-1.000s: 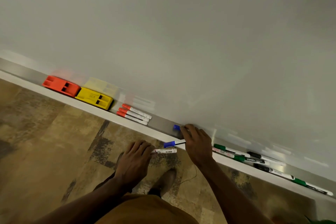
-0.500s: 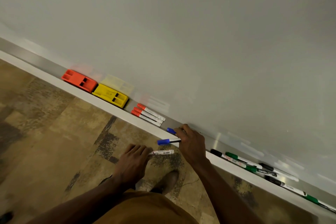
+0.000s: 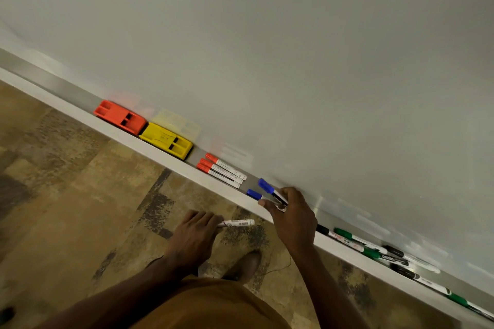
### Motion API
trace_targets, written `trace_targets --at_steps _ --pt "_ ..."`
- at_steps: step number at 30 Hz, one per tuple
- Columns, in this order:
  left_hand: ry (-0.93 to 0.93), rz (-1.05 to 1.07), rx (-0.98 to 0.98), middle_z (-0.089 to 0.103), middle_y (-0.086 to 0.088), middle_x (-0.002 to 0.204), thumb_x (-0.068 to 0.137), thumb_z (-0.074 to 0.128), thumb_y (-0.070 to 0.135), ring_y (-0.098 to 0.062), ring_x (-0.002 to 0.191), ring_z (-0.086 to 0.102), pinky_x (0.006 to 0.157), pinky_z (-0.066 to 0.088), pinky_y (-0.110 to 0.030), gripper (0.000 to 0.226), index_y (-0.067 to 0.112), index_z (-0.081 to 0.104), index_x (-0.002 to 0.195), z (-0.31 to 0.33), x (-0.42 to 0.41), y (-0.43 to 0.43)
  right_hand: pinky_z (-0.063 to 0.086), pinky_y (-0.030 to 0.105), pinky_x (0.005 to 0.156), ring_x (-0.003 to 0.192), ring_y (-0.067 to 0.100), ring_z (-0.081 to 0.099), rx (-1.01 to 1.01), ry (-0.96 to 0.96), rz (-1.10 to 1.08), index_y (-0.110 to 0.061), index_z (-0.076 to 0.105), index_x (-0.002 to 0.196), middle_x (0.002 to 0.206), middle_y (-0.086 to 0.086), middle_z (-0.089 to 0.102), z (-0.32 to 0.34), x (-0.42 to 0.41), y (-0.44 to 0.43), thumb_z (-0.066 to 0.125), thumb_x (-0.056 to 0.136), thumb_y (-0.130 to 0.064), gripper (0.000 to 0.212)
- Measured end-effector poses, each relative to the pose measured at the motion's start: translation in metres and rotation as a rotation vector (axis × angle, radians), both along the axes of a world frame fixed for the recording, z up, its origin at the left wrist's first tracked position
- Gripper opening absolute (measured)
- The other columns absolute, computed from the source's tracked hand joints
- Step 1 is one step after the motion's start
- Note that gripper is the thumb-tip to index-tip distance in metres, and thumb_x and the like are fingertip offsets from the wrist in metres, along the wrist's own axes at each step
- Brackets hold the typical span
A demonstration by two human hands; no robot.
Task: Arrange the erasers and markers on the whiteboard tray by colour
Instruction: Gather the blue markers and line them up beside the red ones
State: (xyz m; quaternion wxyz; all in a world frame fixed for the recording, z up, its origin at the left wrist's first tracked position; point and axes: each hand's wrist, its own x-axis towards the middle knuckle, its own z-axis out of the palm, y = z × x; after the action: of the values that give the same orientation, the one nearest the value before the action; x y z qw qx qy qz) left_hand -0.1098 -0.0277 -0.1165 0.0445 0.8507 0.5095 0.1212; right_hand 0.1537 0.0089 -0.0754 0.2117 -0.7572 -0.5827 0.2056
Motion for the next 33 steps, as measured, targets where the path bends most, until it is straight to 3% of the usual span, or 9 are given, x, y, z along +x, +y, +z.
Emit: trace_targets --at_steps 3,6,9,14,19,23,26,28,33 --pt "-0.004 -0.013 0.0 0.075 0.004 0.099 0.114 0.016 0.042 -0.016 0.083 0.072 0.089 0.038 -0.027 0.062 0.02 0.074 0.11 0.001 0.001 0.0 0.048 0.019 0.058 0.079 0.008 0.066 0.026 0.014 0.028 -0.026 0.053 0.115 0.102 -0.007 0.065 -0.002 0.003 -0.01 0.05 0.095 -0.063 0.042" --pt "0.009 -0.025 0.018 0.076 0.004 0.098 0.112 0.027 0.041 -0.016 0.083 0.073 0.089 0.038 -0.027 0.052 0.02 0.075 0.109 0.004 0.003 0.002 0.054 0.023 0.057 0.077 0.011 0.068 0.108 -0.061 0.063 -0.024 0.052 0.113 0.097 -0.003 0.069 -0.007 0.006 -0.013 0.057 0.102 -0.034 0.016" --pt "0.005 -0.045 0.024 0.076 0.003 0.097 0.105 0.041 0.037 -0.016 0.081 0.073 0.088 0.038 -0.027 0.039 0.019 0.076 0.107 0.007 0.007 0.0 0.053 0.024 0.06 0.079 0.016 0.068 0.219 -0.23 0.134 -0.015 0.062 0.116 0.096 0.004 0.069 -0.011 0.007 -0.01 0.071 0.094 -0.017 0.024" --pt "-0.038 -0.047 0.028 0.076 0.003 0.097 0.114 0.018 0.041 -0.016 0.081 0.073 0.088 0.039 -0.027 0.063 0.019 0.077 0.107 0.01 0.009 -0.005 0.064 0.034 0.066 0.088 0.027 0.068 0.348 -0.353 0.256 0.003 0.066 0.131 0.103 0.018 0.063 -0.015 0.0 -0.005 0.08 0.083 0.0 0.049" --pt "-0.016 -0.034 0.03 0.076 0.003 0.096 0.108 0.036 0.039 -0.017 0.08 0.073 0.088 0.039 -0.027 0.045 0.018 0.076 0.107 0.009 0.006 -0.008 0.061 0.038 0.067 0.083 0.025 0.068 0.436 -0.397 0.236 -0.003 0.073 0.111 0.095 0.011 0.069 -0.025 -0.004 -0.004 0.063 0.099 -0.021 0.024" --pt "-0.025 -0.039 0.04 0.075 0.002 0.096 0.103 0.045 0.034 -0.016 0.08 0.072 0.087 0.039 -0.027 0.034 0.018 0.074 0.107 0.006 0.005 -0.01 0.058 0.04 0.078 0.088 0.027 0.072 0.452 -0.453 0.223 -0.007 0.075 0.104 0.098 0.009 0.076 -0.034 -0.003 -0.002 0.046 0.105 -0.032 0.038" --pt "-0.046 -0.039 0.034 0.075 0.002 0.097 0.103 0.046 0.034 -0.016 0.08 0.072 0.087 0.039 -0.027 0.031 0.019 0.073 0.108 0.004 0.006 -0.011 0.06 0.043 0.08 0.09 0.03 0.073 0.405 -0.451 0.204 -0.006 0.075 0.105 0.099 0.011 0.076 -0.039 -0.002 -0.002 0.068 0.093 -0.018 0.019" --pt "-0.057 -0.038 0.033 0.075 0.002 0.097 0.103 0.046 0.034 -0.016 0.08 0.072 0.087 0.039 -0.028 0.031 0.019 0.072 0.108 0.005 0.007 -0.01 0.059 0.044 0.08 0.091 0.031 0.071 0.349 -0.427 0.193 -0.006 0.075 0.105 0.099 0.011 0.074 -0.041 -0.003 -0.003 0.082 0.083 -0.01 0.023" --pt "-0.076 -0.024 0.019 0.076 0.001 0.096 0.102 0.046 0.034 -0.018 0.08 0.073 0.086 0.039 -0.028 0.033 0.018 0.074 0.107 0.013 0.009 -0.005 0.058 0.047 0.083 0.098 0.032 0.068 0.276 -0.37 0.198 -0.006 0.074 0.106 0.102 0.013 0.07 -0.041 -0.001 -0.005 0.085 0.079 -0.005 0.029"
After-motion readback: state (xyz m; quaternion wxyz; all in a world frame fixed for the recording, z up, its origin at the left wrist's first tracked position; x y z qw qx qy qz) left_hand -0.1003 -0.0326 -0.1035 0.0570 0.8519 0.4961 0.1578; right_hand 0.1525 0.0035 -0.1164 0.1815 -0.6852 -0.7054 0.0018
